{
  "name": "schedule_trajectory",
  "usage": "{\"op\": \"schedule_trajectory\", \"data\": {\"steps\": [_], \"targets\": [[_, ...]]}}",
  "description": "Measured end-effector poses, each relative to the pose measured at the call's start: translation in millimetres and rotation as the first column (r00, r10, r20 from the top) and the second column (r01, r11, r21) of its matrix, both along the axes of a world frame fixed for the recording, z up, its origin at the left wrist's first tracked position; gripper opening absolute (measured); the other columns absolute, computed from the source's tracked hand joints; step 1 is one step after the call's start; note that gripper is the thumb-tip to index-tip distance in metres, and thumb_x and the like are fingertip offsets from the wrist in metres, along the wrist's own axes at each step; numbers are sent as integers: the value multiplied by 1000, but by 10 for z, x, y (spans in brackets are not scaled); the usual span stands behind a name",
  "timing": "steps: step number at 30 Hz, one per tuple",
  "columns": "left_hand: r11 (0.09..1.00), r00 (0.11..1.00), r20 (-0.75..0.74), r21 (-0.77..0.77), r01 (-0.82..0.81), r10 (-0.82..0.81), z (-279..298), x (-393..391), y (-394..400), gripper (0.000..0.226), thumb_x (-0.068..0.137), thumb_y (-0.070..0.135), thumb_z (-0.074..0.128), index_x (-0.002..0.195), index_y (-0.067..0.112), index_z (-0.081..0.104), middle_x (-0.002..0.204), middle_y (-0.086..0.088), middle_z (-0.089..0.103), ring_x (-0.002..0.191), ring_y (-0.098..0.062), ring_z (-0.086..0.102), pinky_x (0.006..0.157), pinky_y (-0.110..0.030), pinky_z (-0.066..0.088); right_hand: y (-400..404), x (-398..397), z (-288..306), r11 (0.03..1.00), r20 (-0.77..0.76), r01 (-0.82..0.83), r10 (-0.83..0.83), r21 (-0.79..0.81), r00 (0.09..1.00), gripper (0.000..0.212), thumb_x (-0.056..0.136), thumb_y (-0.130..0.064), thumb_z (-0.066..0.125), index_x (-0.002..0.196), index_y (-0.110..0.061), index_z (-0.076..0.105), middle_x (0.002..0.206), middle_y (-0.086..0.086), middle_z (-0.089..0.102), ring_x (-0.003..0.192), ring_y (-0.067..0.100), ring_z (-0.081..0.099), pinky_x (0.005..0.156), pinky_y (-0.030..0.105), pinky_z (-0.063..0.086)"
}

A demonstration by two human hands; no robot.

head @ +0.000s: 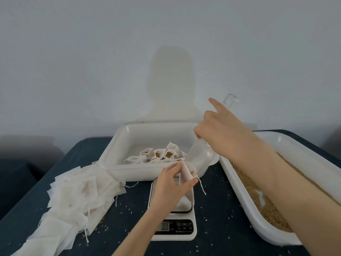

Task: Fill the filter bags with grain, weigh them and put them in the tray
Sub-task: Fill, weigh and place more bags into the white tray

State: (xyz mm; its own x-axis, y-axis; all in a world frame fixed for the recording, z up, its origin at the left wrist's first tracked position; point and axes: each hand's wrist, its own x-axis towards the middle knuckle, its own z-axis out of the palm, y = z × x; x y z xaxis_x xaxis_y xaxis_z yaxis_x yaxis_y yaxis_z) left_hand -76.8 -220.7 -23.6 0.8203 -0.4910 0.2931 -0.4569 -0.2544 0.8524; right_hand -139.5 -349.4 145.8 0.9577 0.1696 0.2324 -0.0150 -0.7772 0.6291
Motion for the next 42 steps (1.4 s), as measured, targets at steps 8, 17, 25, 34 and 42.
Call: {"op": "schedule_trajectory", "data": {"steps": [8, 17, 25, 34, 42], "targets": [[996, 996, -87, -92, -5, -3, -22, -18, -78, 14, 74, 45, 73, 84, 45, 63, 95, 30, 64, 96, 11, 57, 74, -4, 41, 197, 84, -34, 988, 110, -123, 133, -92, 985, 55, 73, 15, 21, 91, -12, 65, 83, 2, 52, 119, 31, 42, 97, 45, -36], [1000, 1000, -5, -4, 30, -30, 71, 142, -38, 28, 74, 39, 69, 73, 17, 52, 68, 1, 52, 65, -7, 42, 62, -22, 35, -337, -91, -264, 984, 52, 140, -147, 112, 988, 36, 79, 3, 54, 93, -30, 62, 85, -10, 53, 94, 18, 46, 93, 32, 30], [1000, 1000, 23, -14, -19, 19, 109, 336, -42, 19, 86, 12, 66, 71, 22, 59, 67, 5, 58, 65, -5, 49, 62, -12, 37, -1180, -475, -625, 820, -34, 406, -430, 404, 902, 23, 85, -54, 62, 86, -33, 54, 84, -16, 58, 77, 6, 56, 57, 20, 38], [990, 997, 8, 114, -78, 78, -226, 459, 148, 23, 87, 0, 59, 78, 21, 65, 83, 7, 66, 79, -6, 59, 68, -10, 44, -1593, -605, -1259, 563, -395, 762, -652, 319, 647, 34, 90, -49, 58, 72, -22, 45, 81, -10, 59, 73, 6, 61, 67, 20, 54], [934, 996, 83, 352, -58, 31, -402, 544, 390, 26, 83, 16, 67, 81, 40, 58, 92, 15, 65, 83, 0, 57, 70, -9, 40, -1505, -455, -1484, 505, -542, 803, -599, 316, 590, 29, 86, -44, 58, 70, -22, 47, 75, -10, 54, 63, 8, 52, 55, 18, 41]]}}
